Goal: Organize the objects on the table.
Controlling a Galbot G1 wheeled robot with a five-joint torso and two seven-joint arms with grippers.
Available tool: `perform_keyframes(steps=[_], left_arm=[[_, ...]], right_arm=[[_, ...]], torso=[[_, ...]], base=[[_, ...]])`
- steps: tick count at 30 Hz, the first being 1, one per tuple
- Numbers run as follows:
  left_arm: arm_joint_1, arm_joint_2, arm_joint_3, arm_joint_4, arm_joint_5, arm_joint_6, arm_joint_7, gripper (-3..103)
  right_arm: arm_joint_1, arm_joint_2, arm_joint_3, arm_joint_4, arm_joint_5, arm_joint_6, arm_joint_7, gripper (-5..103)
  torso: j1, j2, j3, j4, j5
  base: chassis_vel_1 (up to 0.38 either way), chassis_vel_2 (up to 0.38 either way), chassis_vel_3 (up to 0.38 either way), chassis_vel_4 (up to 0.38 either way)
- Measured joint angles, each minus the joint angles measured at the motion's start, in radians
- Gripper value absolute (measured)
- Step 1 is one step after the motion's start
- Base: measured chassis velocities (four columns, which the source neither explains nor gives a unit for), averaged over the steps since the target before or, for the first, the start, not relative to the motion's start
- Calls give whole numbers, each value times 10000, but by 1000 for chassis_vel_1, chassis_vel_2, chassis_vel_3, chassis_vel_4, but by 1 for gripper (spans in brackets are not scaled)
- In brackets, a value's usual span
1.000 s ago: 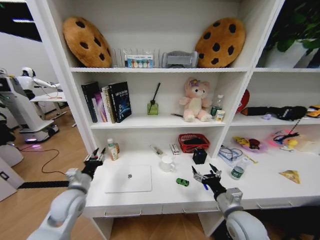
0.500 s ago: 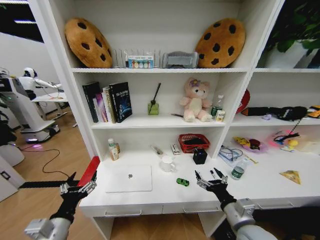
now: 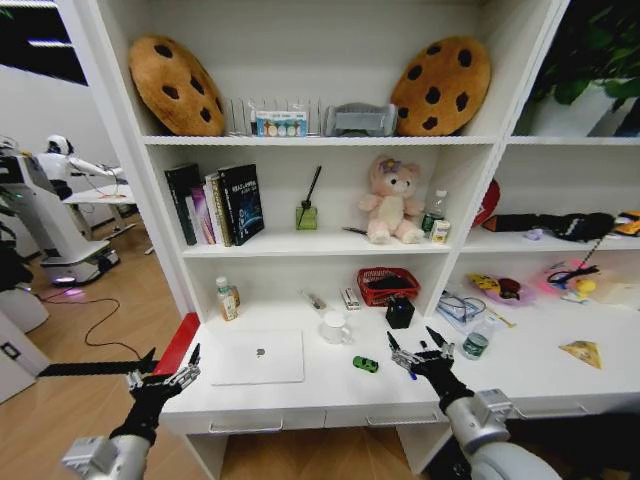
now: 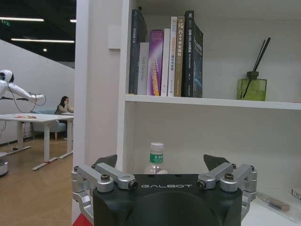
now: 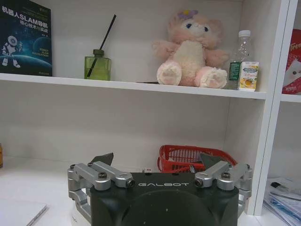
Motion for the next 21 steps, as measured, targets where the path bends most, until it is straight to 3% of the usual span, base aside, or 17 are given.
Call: perform_keyframes(steps=[21], left_arm=[[-93, 120, 120, 255, -106, 5, -19, 100]], right_arm=[[185, -121, 269, -235, -141, -156, -11, 100]], torso=[[-1, 1, -1, 3, -2]], base=[[-17, -15, 19, 19]])
